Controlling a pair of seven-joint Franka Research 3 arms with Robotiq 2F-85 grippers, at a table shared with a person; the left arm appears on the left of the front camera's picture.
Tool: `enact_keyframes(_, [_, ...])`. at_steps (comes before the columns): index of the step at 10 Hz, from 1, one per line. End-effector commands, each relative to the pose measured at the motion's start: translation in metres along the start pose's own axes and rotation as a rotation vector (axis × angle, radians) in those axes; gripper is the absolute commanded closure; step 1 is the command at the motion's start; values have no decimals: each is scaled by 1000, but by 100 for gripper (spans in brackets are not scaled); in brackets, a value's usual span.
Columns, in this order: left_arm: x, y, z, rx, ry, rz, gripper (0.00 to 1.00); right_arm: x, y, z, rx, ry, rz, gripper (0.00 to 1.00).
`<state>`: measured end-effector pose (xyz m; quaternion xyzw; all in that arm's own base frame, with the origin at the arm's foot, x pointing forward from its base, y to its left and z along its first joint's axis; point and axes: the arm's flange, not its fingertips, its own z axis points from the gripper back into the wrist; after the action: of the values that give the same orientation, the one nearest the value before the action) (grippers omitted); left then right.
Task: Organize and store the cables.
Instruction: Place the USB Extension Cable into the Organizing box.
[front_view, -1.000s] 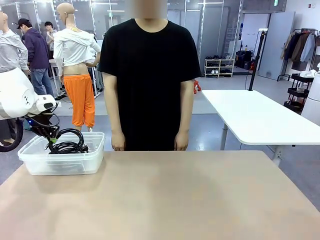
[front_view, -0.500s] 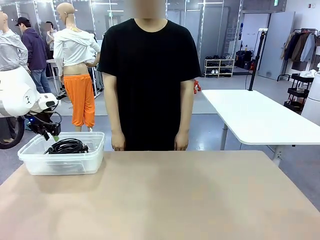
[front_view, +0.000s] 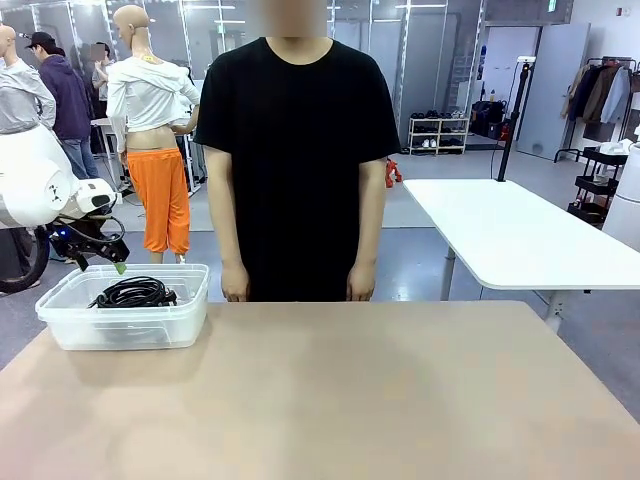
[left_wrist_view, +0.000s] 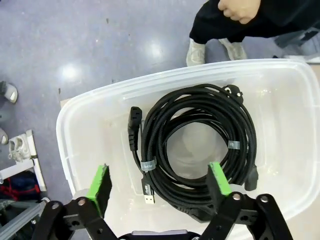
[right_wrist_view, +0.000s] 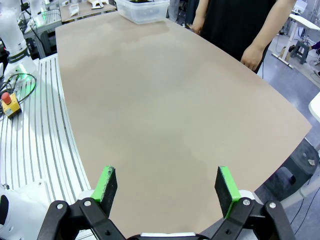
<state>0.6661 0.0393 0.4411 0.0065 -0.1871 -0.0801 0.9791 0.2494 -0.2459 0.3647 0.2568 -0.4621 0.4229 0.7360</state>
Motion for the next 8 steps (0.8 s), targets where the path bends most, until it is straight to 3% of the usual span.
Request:
enact_keyframes(1, [-12, -2, 7, 16, -1, -8, 0, 0, -1, 3, 5, -9, 10, 0])
enact_keyframes(8, [-1, 0, 3, 0, -2, 0, 0, 0, -1, 3, 5, -9, 10, 0])
